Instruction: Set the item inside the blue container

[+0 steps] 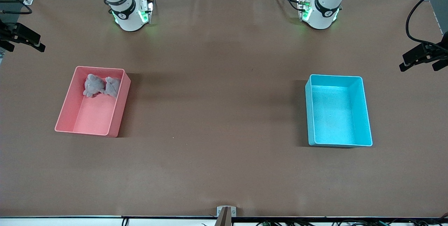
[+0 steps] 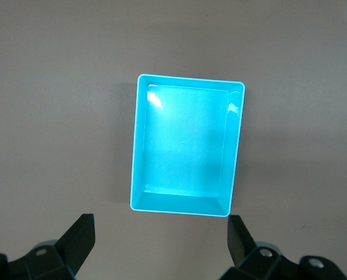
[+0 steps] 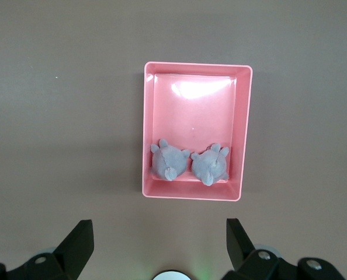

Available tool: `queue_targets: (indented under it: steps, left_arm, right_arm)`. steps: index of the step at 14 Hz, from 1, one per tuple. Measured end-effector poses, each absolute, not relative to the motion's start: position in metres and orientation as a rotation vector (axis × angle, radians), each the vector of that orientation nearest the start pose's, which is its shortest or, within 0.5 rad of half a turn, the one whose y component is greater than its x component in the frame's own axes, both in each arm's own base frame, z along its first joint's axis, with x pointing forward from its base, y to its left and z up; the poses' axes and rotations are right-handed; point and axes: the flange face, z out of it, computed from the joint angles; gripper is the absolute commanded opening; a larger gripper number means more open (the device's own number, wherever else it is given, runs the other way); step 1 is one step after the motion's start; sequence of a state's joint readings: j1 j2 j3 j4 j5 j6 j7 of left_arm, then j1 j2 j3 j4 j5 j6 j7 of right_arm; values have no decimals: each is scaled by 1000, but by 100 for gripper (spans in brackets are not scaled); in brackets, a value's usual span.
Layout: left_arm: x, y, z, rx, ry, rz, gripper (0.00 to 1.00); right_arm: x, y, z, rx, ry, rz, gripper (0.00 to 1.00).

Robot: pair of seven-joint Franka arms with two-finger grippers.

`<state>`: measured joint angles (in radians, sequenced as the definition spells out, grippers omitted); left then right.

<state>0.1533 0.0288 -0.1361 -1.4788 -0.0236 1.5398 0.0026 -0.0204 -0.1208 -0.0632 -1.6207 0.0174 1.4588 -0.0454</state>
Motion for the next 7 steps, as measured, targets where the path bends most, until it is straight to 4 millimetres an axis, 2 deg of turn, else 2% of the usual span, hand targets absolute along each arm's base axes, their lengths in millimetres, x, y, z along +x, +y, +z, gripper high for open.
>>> queue_targets:
  steps: [7]
  left_arm:
    - [562, 8, 650, -3168, -21, -68, 100]
  right_arm:
    - [502, -41, 654, -3102, 54, 73, 100]
